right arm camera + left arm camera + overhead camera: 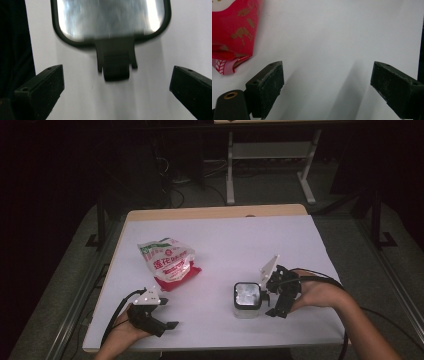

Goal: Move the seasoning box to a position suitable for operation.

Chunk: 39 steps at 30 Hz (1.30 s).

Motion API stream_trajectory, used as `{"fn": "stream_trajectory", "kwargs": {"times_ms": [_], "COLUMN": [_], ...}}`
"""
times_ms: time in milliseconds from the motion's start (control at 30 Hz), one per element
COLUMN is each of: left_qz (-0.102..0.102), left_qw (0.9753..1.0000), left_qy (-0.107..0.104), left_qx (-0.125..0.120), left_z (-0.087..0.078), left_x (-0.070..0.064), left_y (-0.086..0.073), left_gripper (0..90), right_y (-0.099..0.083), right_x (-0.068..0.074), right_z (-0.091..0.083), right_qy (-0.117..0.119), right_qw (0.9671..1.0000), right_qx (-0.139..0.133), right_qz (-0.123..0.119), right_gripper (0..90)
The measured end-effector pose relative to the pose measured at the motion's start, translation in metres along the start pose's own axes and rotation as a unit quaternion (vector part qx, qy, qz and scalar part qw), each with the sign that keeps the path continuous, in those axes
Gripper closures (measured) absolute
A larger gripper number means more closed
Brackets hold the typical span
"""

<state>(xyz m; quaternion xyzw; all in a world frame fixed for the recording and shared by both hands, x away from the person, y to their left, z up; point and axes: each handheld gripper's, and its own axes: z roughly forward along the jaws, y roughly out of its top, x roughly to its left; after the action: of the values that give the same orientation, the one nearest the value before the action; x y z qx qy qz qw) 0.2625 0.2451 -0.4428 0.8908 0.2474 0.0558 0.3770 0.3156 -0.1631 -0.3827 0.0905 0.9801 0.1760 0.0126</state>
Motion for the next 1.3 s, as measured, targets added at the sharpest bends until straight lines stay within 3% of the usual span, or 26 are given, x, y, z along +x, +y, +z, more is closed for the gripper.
{"fn": "stream_trajectory", "kwargs": {"times_ms": [67, 233, 267, 300, 433, 500, 533, 567, 600, 633, 700, 733, 767, 800, 833, 867, 967, 1100, 1200, 1300], "left_qz": [-0.001, -0.004, -0.006, -0.006, -0.012, -0.010, -0.010, -0.009, -0.009, -0.009, -0.007, -0.007, -0.010, -0.011, -0.011, -0.012, -0.011, -0.012, -0.010, -0.010], "left_qw": [1.0000, 1.0000, 1.0000, 1.0000, 0.9999, 0.9999, 0.9999, 0.9999, 0.9999, 0.9999, 0.9999, 0.9999, 0.9999, 0.9998, 0.9998, 0.9998, 0.9997, 0.9996, 0.9995, 0.9993], "left_qy": [0.000, -0.001, -0.002, -0.001, -0.001, 0.000, 0.000, 0.000, 0.001, 0.001, 0.004, 0.004, 0.004, 0.004, 0.004, 0.005, 0.004, 0.009, 0.008, 0.007], "left_qx": [-0.001, -0.002, -0.002, -0.002, -0.008, -0.005, -0.005, -0.004, -0.005, -0.007, -0.010, -0.010, -0.013, -0.014, -0.014, -0.015, -0.020, -0.024, -0.028, -0.034], "left_z": [0.000, 0.000, 0.000, 0.000, 0.001, 0.000, 0.000, 0.000, 0.000, 0.000, 0.000, 0.000, 0.000, 0.000, 0.000, 0.000, -0.001, 0.000, 0.000, 0.000], "left_x": [0.000, -0.001, -0.001, -0.001, -0.002, -0.001, -0.001, -0.001, -0.001, 0.000, 0.000, 0.000, 0.000, 0.000, 0.000, 0.000, -0.001, -0.002, -0.003, -0.003], "left_y": [0.000, 0.001, 0.001, 0.001, 0.000, 0.001, 0.001, 0.001, 0.001, 0.001, 0.001, 0.001, 0.001, 0.001, 0.001, 0.001, 0.000, 0.000, 0.001, 0.002], "left_gripper": [11.2, 11.2, 11.2, 11.2, 11.2, 11.2, 11.2, 11.2, 11.2, 11.2, 11.2, 11.2, 11.2, 11.2, 11.2, 11.2, 12.6, 12.8, 12.8, 12.8], "right_y": [-0.011, -0.031, -0.041, -0.045, -0.062, -0.066, -0.074, -0.074, -0.077, -0.082, -0.087, -0.087, -0.089, -0.093, -0.093, -0.097, -0.101, -0.100, -0.096, -0.092], "right_x": [-0.001, 0.000, 0.001, 0.002, 0.003, 0.002, 0.006, 0.006, 0.008, 0.014, 0.018, 0.018, 0.020, 0.023, 0.023, 0.026, 0.029, 0.033, 0.035, 0.036], "right_z": [-0.001, -0.002, -0.003, -0.002, 0.003, 0.004, 0.005, 0.005, 0.006, 0.007, 0.010, 0.010, 0.011, 0.014, 0.014, 0.015, 0.016, 0.018, 0.019, 0.021], "right_qy": [0.000, -0.010, -0.015, -0.017, -0.026, -0.031, -0.038, -0.038, -0.037, -0.048, -0.052, -0.052, -0.053, -0.062, -0.062, -0.052, -0.042, -0.039, -0.014, -0.008], "right_qw": [0.9998, 0.9989, 0.9974, 0.9962, 0.9908, 0.9896, 0.9851, 0.9851, 0.9831, 0.9787, 0.9736, 0.9736, 0.9719, 0.9664, 0.9664, 0.9605, 0.9524, 0.9530, 0.9502, 0.9507], "right_qx": [-0.011, -0.030, -0.053, -0.062, -0.091, -0.098, -0.117, -0.117, -0.126, -0.144, -0.165, -0.165, -0.174, -0.193, -0.193, -0.220, -0.251, -0.255, -0.273, -0.274], "right_qz": [0.018, 0.035, 0.047, 0.059, 0.097, 0.100, 0.120, 0.120, 0.128, 0.138, 0.149, 0.149, 0.149, 0.158, 0.158, 0.163, 0.168, 0.158, 0.149, 0.145], "right_gripper": [0.0, 0.0, 5.9, 6.3, 20.4, 23.8, 34.3, 34.3, 37.1, 51.2, 59.3, 59.3, 66.0, 74.7, 74.7, 83.6, 89.7, 89.7, 89.6, 89.6]}}
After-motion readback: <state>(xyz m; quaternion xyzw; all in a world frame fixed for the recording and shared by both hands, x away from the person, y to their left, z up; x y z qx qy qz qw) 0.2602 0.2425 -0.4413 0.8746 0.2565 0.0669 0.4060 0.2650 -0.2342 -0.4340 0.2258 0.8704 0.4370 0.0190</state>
